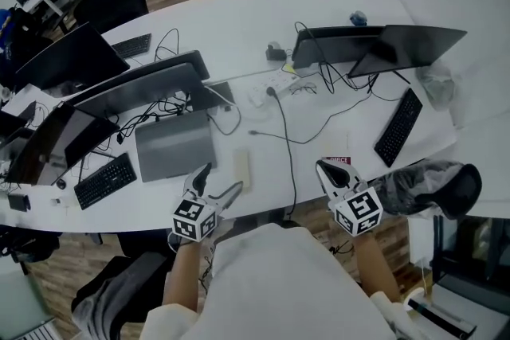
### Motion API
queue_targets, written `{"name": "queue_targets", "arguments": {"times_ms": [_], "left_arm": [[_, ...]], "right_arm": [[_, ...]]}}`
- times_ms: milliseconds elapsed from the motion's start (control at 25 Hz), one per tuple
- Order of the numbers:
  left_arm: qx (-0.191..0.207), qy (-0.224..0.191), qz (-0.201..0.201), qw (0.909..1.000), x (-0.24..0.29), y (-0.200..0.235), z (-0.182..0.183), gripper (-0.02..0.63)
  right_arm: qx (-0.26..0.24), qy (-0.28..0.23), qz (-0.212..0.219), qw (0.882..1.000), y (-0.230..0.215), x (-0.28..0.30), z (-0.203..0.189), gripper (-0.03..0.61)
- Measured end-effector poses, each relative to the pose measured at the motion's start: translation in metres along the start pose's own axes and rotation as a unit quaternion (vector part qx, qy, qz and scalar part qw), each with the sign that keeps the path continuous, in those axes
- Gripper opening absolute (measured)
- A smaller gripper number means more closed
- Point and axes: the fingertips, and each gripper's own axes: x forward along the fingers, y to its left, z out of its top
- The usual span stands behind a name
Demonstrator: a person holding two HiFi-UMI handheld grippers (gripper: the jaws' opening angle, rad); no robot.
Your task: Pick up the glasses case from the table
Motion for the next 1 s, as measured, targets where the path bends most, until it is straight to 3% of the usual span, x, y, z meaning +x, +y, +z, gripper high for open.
{"name": "queue_targets", "arguments": {"times_ms": [520, 1000], "left_arm": [[-0.015, 0.112, -0.013, 0.9935, 0.081, 0.015, -0.091, 0.391], [-0.025, 0.209, 0.036, 0.977, 0.137, 0.054, -0.179, 0.391]], "right_arm": [[0.021, 0.045, 0.0, 0.999, 0.003, 0.012, -0.047, 0.002], [0.027, 0.072, 0.007, 0.997, 0.001, 0.032, -0.071, 0.002]]}}
